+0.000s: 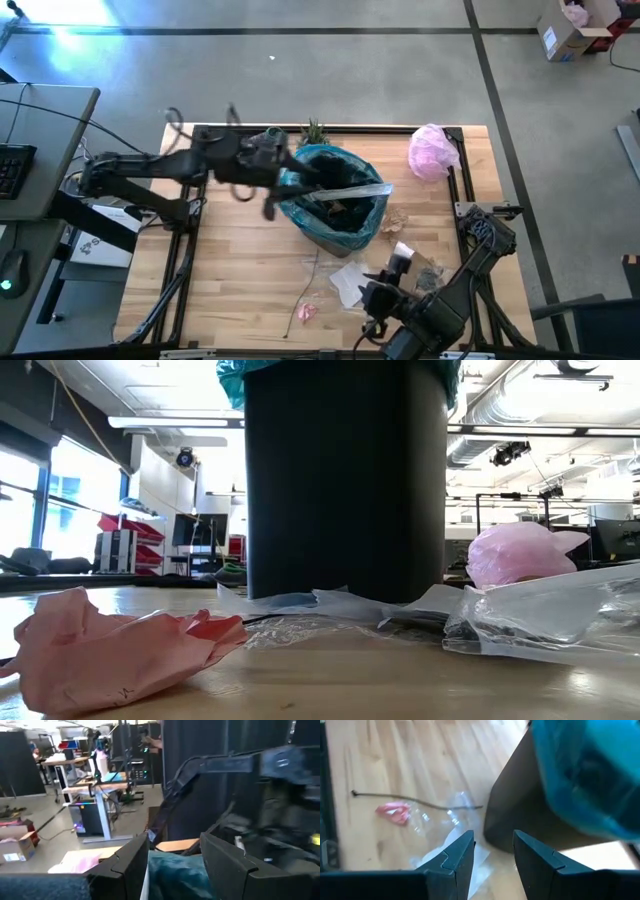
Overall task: Place trash/remove bag and relplace
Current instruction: Put the transparent plastic into the trash bin
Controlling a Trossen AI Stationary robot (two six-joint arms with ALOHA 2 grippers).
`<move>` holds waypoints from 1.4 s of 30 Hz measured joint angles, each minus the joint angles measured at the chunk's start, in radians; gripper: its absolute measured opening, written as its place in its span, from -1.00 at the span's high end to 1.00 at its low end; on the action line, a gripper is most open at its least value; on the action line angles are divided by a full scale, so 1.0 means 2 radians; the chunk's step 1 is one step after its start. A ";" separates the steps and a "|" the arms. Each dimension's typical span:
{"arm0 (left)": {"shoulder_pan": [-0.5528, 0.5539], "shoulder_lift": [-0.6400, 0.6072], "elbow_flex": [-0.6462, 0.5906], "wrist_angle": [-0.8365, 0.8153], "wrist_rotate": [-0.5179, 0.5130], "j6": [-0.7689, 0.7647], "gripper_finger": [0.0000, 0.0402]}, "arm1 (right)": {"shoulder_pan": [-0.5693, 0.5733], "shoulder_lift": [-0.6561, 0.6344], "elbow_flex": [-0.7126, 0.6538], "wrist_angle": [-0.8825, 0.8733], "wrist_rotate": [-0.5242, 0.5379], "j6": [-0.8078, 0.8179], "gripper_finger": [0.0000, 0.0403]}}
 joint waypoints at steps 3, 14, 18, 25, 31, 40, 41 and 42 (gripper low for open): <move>-0.021 -0.038 0.000 -0.067 -0.020 -0.007 0.18 | 0.000 0.000 -0.008 0.006 -0.027 0.015 0.39; -0.099 -0.078 -0.031 -0.302 -0.112 -0.088 0.18 | -0.045 0.001 -0.179 0.181 -0.136 -0.024 0.39; -0.122 -0.077 -0.078 -0.314 -0.124 -0.128 0.18 | -0.063 0.001 -0.223 0.247 -0.139 -0.060 0.39; -0.145 -0.077 -0.198 -0.223 -0.143 -0.191 0.18 | -0.104 0.001 -0.261 0.354 -0.132 -0.142 0.39; -0.158 -0.077 -0.294 -0.098 -0.142 -0.237 0.18 | -0.141 0.001 -0.296 0.438 -0.158 -0.192 0.39; -0.175 -0.077 -0.359 0.001 -0.149 -0.270 0.18 | -0.182 0.000 -0.401 0.606 -0.217 -0.202 0.39; -0.177 -0.077 -0.360 0.001 -0.154 -0.271 0.18 | -0.184 0.000 -0.411 0.612 -0.216 -0.196 0.39; -0.179 -0.077 -0.360 0.002 -0.159 -0.271 0.18 | -0.187 0.000 -0.420 0.617 -0.214 -0.194 0.39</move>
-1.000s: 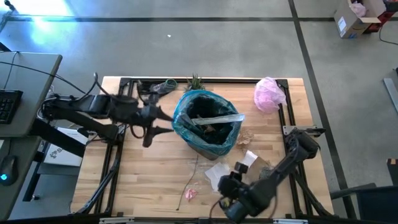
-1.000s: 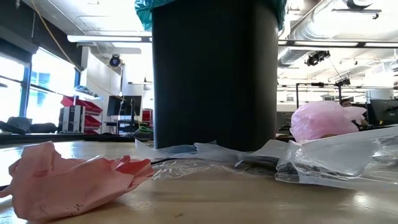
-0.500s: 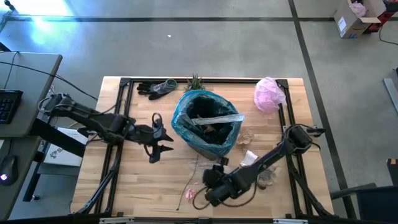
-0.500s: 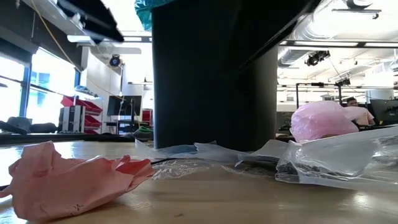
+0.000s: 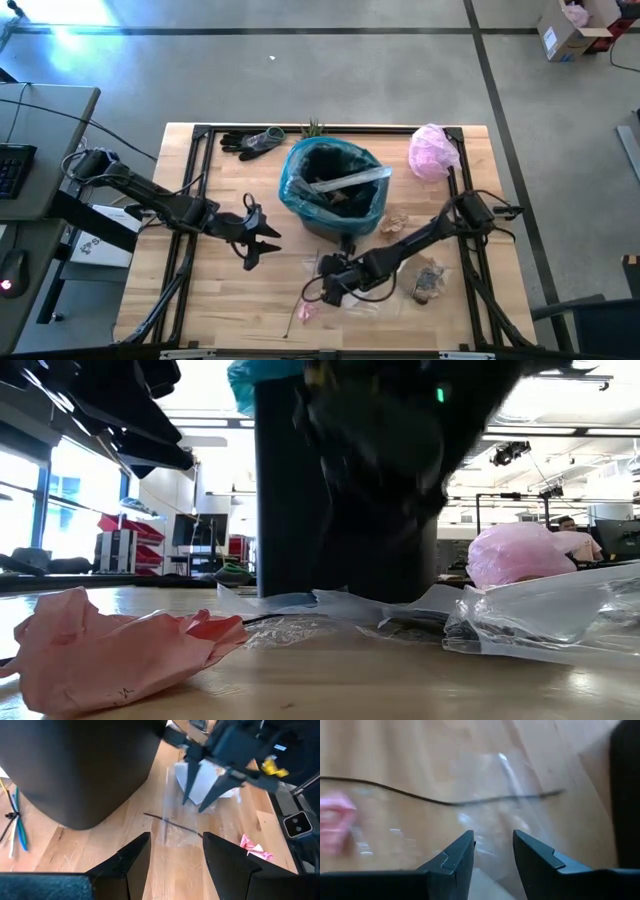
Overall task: Place trash/remove bag and relplace
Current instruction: Put the transparent plastic into the trash bin
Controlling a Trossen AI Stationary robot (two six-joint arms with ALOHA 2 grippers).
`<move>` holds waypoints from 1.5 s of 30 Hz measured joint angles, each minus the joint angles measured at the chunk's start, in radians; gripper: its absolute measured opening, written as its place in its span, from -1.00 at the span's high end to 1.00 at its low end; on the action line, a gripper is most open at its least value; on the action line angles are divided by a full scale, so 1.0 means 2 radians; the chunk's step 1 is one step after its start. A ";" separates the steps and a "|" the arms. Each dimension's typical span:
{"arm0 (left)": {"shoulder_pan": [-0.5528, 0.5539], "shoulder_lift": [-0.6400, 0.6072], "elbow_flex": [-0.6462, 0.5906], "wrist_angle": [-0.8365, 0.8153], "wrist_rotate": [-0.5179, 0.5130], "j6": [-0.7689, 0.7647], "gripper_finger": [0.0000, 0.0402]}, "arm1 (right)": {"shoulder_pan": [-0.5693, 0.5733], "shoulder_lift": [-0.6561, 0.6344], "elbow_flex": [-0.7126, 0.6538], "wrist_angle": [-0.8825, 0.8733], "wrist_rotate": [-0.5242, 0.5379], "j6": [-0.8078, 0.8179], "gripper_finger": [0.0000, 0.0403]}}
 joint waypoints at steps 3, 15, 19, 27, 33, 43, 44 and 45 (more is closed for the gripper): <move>-0.006 0.000 0.000 0.000 -0.010 0.000 0.18 | -0.007 0.000 -0.019 0.024 0.007 0.001 0.39; -0.007 0.000 0.000 0.001 -0.017 0.000 0.18 | -0.023 -0.002 -0.070 0.092 -0.022 0.010 0.41; -0.007 0.000 0.000 0.013 -0.018 0.000 0.18 | -0.023 -0.002 -0.070 0.090 -0.022 0.011 0.64; -0.007 0.000 0.000 0.027 -0.018 0.000 0.18 | -0.022 -0.002 -0.068 0.094 -0.034 0.010 0.99; -0.007 0.000 0.000 0.026 -0.018 -0.004 0.18 | -0.011 0.000 -0.038 0.083 -0.038 -0.018 1.00; -0.007 0.000 0.000 0.026 -0.024 0.000 0.18 | -0.003 0.000 0.084 -0.026 0.010 -0.096 1.00; -0.007 0.000 -0.001 0.025 -0.025 0.001 0.18 | -0.002 0.000 0.098 -0.040 0.014 -0.105 1.00; -0.007 0.000 0.000 0.025 -0.025 0.000 0.18 | -0.002 0.000 0.112 -0.054 0.018 -0.114 1.00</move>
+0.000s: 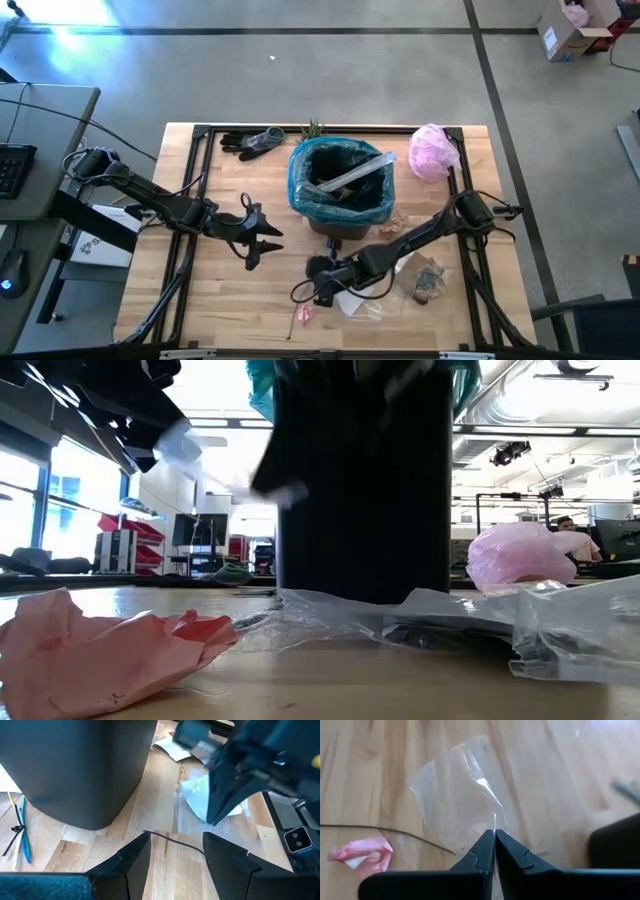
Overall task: Place trash/remove bag and relplace
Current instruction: Put the transparent plastic into the trash bin
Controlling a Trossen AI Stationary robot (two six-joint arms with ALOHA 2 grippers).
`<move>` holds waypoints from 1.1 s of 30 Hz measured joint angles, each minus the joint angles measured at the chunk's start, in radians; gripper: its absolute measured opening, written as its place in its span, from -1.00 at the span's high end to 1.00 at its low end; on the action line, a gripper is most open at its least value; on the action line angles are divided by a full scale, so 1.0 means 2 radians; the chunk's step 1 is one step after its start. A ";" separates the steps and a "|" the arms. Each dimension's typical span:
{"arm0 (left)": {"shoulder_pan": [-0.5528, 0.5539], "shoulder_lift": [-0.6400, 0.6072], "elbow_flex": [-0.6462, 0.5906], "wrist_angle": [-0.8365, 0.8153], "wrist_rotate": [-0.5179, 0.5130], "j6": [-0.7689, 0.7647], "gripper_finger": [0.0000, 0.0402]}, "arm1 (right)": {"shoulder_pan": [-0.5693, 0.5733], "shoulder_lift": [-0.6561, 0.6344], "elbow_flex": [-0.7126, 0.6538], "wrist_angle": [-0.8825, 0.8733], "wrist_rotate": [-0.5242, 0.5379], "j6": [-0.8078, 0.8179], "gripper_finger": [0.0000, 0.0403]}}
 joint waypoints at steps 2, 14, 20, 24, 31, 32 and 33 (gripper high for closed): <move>0.000 0.000 0.000 0.000 0.000 0.000 0.18 | 0.002 0.000 0.032 -0.030 0.010 -0.018 1.00; 0.000 0.000 0.000 0.000 -0.002 0.002 0.18 | 0.017 -0.001 0.245 -0.205 0.116 -0.122 1.00; 0.000 0.000 0.000 0.000 -0.003 0.001 0.18 | 0.011 -0.001 0.345 -0.303 0.204 -0.156 1.00; 0.000 0.000 0.000 -0.001 -0.003 0.000 0.18 | -0.002 -0.018 0.373 -0.349 0.268 -0.163 1.00; -0.004 0.004 0.000 -0.001 -0.002 -0.001 0.18 | -0.065 -0.075 0.358 -0.499 0.293 -0.042 1.00; -0.005 0.007 0.000 -0.001 -0.002 -0.002 0.18 | -0.075 -0.078 0.358 -0.526 0.289 -0.018 1.00; -0.005 0.008 0.000 0.001 -0.002 -0.004 0.18 | -0.086 -0.081 0.358 -0.549 0.278 0.003 1.00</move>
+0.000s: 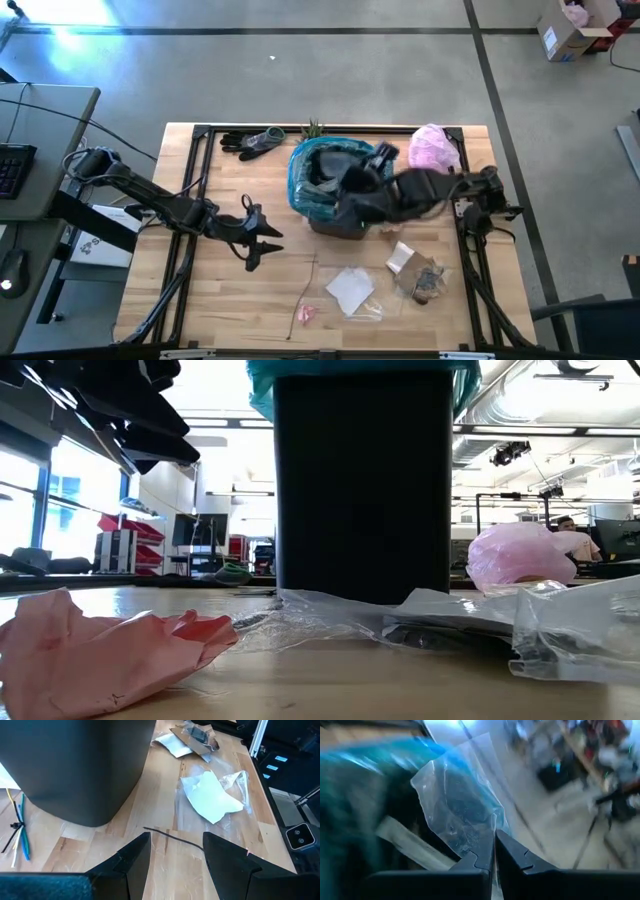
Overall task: Place trash/remove bag and relplace
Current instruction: Put the transparent plastic into the trash bin, then put the white paper into the trash bin
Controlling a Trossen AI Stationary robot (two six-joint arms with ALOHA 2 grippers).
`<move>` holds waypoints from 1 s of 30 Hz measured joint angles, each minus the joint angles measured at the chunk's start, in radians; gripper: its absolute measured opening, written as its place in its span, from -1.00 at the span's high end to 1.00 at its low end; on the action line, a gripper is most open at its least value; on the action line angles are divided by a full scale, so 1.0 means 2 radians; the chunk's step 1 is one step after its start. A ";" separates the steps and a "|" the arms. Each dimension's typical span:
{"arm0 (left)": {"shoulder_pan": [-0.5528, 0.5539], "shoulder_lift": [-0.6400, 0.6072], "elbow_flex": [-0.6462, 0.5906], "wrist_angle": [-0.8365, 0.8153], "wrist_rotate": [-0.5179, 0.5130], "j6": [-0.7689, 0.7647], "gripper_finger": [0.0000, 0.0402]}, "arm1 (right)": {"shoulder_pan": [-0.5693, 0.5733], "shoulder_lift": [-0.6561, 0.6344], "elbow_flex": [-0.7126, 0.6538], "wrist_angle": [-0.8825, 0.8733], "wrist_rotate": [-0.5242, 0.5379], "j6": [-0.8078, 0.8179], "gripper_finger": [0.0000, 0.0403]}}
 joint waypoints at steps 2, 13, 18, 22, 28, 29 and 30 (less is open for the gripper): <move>0.000 0.005 0.000 -0.002 0.000 -0.001 0.18 | -0.019 -0.003 0.000 -0.017 -0.038 0.021 1.00; -0.003 0.038 0.000 0.001 0.004 -0.006 0.18 | -0.068 0.002 -0.001 -0.014 -0.142 0.016 0.99; -0.006 0.049 0.000 0.002 0.007 -0.007 0.18 | -0.066 0.002 -0.001 -0.014 -0.150 0.011 0.82; -0.006 0.058 0.000 0.005 0.014 -0.018 0.18 | -0.066 0.002 -0.001 -0.014 -0.152 0.015 0.57; -0.009 0.058 0.000 0.018 0.020 -0.032 0.18 | -0.060 0.002 -0.001 -0.013 -0.144 0.017 0.31; -0.010 0.058 0.000 0.024 0.024 -0.032 0.18 | -0.058 0.002 -0.001 -0.011 -0.143 0.015 0.29; -0.011 0.058 0.000 0.030 0.029 -0.036 0.18 | -0.054 0.002 -0.001 -0.008 -0.140 0.011 0.27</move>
